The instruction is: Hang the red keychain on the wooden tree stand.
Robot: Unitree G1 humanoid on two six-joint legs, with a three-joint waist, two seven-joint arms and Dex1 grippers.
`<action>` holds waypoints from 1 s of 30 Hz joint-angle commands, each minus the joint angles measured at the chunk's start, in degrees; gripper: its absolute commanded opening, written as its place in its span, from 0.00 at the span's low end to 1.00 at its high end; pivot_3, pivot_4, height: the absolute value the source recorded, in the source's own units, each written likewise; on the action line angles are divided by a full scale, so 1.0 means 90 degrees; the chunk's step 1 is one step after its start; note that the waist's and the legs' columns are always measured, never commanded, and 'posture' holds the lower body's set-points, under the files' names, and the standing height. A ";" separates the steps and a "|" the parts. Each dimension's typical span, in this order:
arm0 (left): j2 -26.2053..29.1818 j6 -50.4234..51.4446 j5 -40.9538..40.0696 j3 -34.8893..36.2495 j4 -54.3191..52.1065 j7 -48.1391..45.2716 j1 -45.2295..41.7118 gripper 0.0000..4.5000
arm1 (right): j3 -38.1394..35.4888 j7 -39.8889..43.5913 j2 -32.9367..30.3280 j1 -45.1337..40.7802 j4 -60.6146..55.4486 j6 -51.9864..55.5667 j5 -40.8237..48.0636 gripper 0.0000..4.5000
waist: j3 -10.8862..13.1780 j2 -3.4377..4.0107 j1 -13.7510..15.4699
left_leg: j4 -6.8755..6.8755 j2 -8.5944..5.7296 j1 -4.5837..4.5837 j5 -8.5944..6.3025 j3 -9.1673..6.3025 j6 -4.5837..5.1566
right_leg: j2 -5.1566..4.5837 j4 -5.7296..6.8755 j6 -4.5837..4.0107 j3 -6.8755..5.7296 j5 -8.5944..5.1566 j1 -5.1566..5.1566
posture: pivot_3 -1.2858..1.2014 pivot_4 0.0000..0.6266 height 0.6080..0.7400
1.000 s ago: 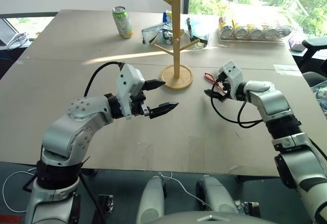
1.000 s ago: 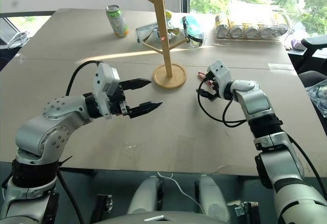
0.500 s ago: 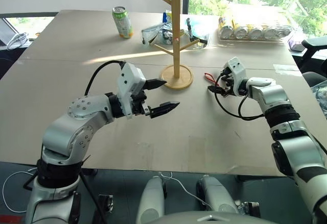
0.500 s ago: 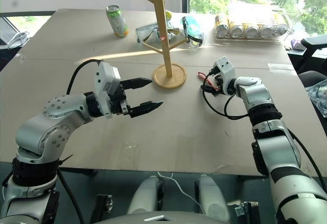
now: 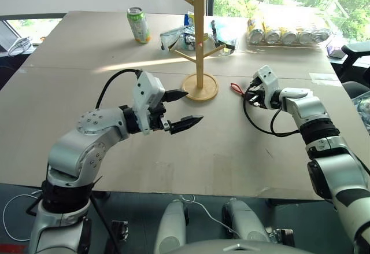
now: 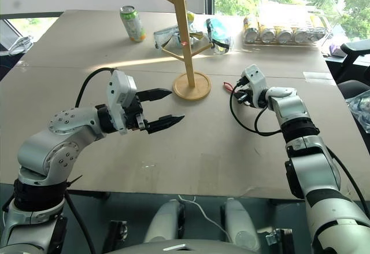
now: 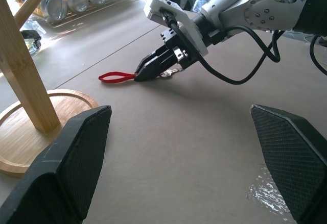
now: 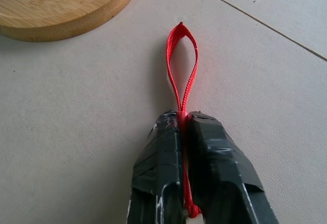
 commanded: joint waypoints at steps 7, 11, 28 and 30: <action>-0.0077 -0.0203 -0.0159 0.0182 -0.0262 0.0050 0.0006 1.00 | -0.0585 -0.0039 0.0031 0.0566 -0.1763 -0.0050 0.0502 0.01 | 0.0001 0.0001 0.0008 | -0.0001 0.0000 -0.0001 0.0000 -0.0001 0.0000 | 0.0000 -0.0001 0.0000 -0.0001 0.0000 0.0000 | 0.52 0.24 0.94; -0.0182 -0.0186 -0.0547 0.0606 -0.0486 0.0181 0.0138 1.00 | -0.0704 0.0196 -0.0102 0.1206 -0.3635 0.0109 0.0916 0.01 | 0.0006 0.0010 0.0003 | -0.0002 0.0001 -0.0005 0.0000 -0.0001 0.0000 | 0.0000 -0.0001 0.0001 0.0000 0.0000 -0.0002 | 0.52 0.24 0.94; 0.0531 0.0700 -0.3143 0.2322 -0.1364 0.1671 0.0255 1.00 | -0.0345 -0.0931 0.0639 0.1772 -0.6540 -0.0283 0.1087 0.01 | 0.0008 0.0007 0.0018 | 0.0005 0.0002 0.0000 0.0000 -0.0005 -0.0001 | -0.0001 0.0003 0.0003 -0.0003 -0.0002 0.0002 | 0.52 0.24 0.94; 0.0538 0.0608 -0.3127 0.2339 -0.1318 0.1790 0.0244 1.00 | -0.0224 -0.1019 0.0699 0.1641 -0.6360 -0.0505 0.0902 0.01 | 0.0009 0.0007 0.0016 | 0.0005 0.0002 0.0001 0.0000 -0.0004 -0.0001 | 0.0000 0.0003 0.0002 -0.0002 -0.0001 0.0001 | 0.52 0.24 0.94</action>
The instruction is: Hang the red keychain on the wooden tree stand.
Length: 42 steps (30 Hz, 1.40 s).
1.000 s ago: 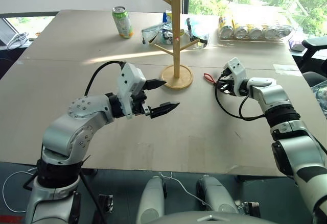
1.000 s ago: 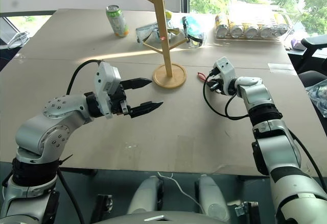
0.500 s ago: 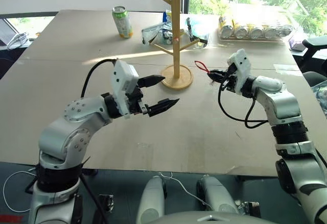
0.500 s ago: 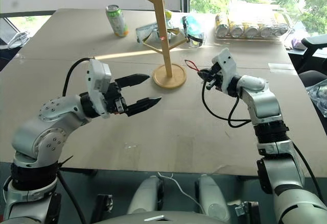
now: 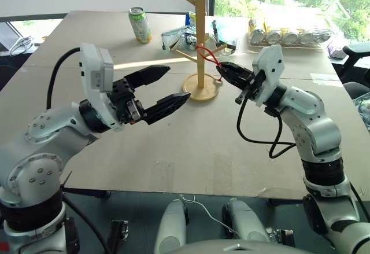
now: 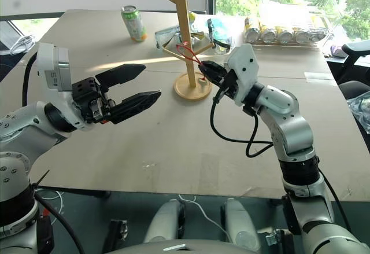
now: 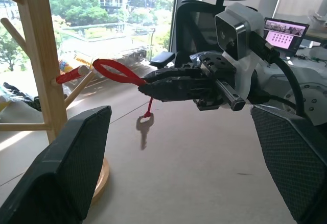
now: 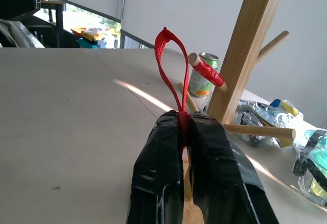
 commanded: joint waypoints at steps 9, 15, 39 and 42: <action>0.0165 -0.0375 -0.0079 0.0263 0.0006 0.0443 -0.0130 1.00 | 0.0291 -0.0398 0.0211 -0.0655 0.0768 -0.1060 -0.0759 0.01 | 0.0000 -0.0001 0.0007 | -0.0002 0.0000 -0.0002 0.0000 0.0002 0.0000 | 0.0000 -0.0004 -0.0002 0.0000 0.0000 0.0000 | 0.52 0.24 0.94; 0.0192 -0.0409 -0.0056 0.0199 0.0051 0.0477 -0.0188 1.00 | 0.0301 -0.0402 0.0234 -0.0669 0.0898 -0.1079 -0.0829 0.01 | 0.0000 -0.0001 0.0002 | -0.0002 0.0000 -0.0001 0.0000 0.0001 0.0000 | 0.0001 -0.0002 -0.0002 0.0000 0.0001 -0.0001 | 0.52 0.24 0.94; 0.0246 -0.0699 0.0189 0.0008 0.0229 0.0447 -0.0271 1.00 | 0.0519 -0.0325 0.0169 -0.0867 0.1323 -0.0800 -0.1164 0.18 | 0.0000 0.0000 0.0002 | -0.0002 0.0000 -0.0001 0.0000 0.0001 0.0000 | 0.0001 -0.0002 -0.0002 0.0000 0.0001 -0.0001 | 0.52 0.24 0.94; 0.0252 -0.0734 0.0244 0.0008 0.0243 0.0447 -0.0250 1.00 | 0.0497 -0.0249 0.0131 -0.0859 0.1292 -0.0748 -0.1106 0.42 | 0.0000 -0.0001 0.0002 | -0.0003 0.0000 -0.0002 0.0000 0.0001 0.0000 | 0.0000 -0.0003 -0.0002 0.0000 0.0001 -0.0001 | 0.52 0.24 0.94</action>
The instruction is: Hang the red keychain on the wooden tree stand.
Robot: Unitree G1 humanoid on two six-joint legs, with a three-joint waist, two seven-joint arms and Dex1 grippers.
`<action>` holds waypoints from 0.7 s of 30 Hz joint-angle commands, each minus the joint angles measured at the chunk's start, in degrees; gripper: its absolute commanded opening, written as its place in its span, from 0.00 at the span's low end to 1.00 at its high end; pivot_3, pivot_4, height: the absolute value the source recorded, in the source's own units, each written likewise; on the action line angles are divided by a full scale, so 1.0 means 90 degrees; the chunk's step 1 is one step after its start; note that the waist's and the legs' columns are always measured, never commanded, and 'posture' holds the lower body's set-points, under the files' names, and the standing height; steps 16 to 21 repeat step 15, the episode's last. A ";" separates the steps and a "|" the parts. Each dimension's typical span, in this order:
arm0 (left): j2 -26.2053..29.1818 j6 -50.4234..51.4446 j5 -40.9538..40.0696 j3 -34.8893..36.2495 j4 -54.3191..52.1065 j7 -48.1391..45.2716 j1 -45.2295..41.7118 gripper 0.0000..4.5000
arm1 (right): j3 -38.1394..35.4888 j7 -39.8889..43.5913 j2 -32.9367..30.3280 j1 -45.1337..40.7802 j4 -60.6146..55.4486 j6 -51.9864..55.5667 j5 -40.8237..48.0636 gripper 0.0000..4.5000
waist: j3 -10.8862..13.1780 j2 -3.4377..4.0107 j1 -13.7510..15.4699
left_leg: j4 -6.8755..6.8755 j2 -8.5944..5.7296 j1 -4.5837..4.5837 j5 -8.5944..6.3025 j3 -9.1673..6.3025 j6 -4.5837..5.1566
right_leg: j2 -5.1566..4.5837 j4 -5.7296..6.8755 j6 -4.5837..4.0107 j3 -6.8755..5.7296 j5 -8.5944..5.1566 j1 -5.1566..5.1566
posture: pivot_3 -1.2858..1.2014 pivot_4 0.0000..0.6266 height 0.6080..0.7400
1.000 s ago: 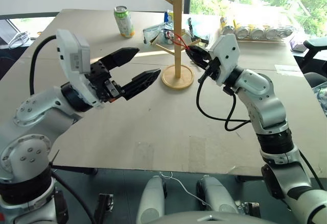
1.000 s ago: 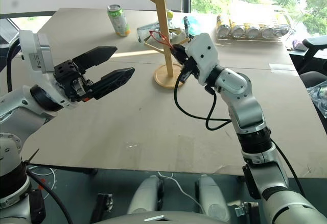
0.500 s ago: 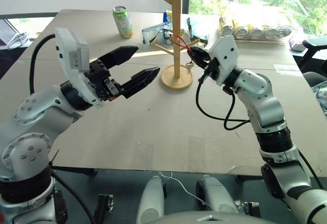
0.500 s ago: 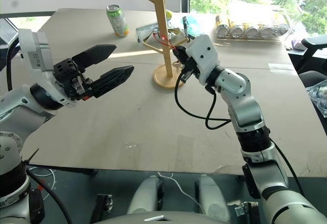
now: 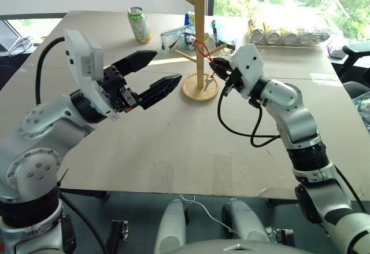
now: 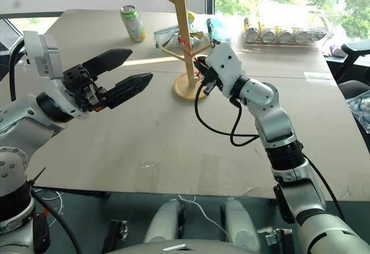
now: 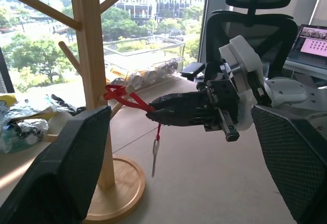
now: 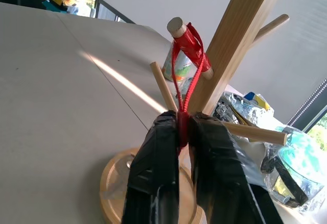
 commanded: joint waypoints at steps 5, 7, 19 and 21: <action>0.0284 -0.0059 0.0342 0.0072 0.0092 0.0031 -0.0008 1.00 | -0.0169 0.0416 -0.0331 -0.0060 -0.0335 0.0159 0.0250 0.91 | 0.0000 0.0000 -0.0001 | 0.0000 0.0000 0.0000 0.0000 0.0000 0.0000 | 0.0000 0.0000 0.0000 0.0000 0.0000 0.0000 | 0.52 0.24 0.94; 0.0452 0.0024 0.0491 0.0005 0.0129 0.0006 0.0028 1.00 | -0.0199 0.0551 -0.0462 -0.0016 -0.0425 0.0248 0.0350 0.99 | 0.0000 0.0000 -0.0004 | 0.0000 0.0000 0.0001 0.0000 0.0000 0.0000 | 0.0000 0.0000 0.0000 0.0000 0.0000 0.0000 | 0.52 0.24 0.94; 0.1406 0.0107 0.0989 0.0163 0.0719 -0.0973 0.0190 1.00 | -0.0510 0.1947 -0.1564 -0.0119 -0.1021 0.1245 0.1495 0.99 | 0.0005 0.0004 -0.0001 | -0.0005 0.0000 0.0001 0.0000 0.0002 0.0001 | 0.0000 -0.0004 0.0000 0.0000 -0.0002 -0.0001 | 0.52 0.24 0.94; 0.1406 0.0107 0.0989 0.0163 0.0719 -0.0973 0.0190 1.00 | -0.0510 0.1947 -0.1564 -0.0119 -0.1021 0.1245 0.1495 0.99 | 0.0005 0.0004 -0.0001 | -0.0005 0.0000 0.0001 0.0000 0.0002 0.0001 | 0.0000 -0.0004 0.0000 0.0000 -0.0002 -0.0001 | 0.52 0.24 0.94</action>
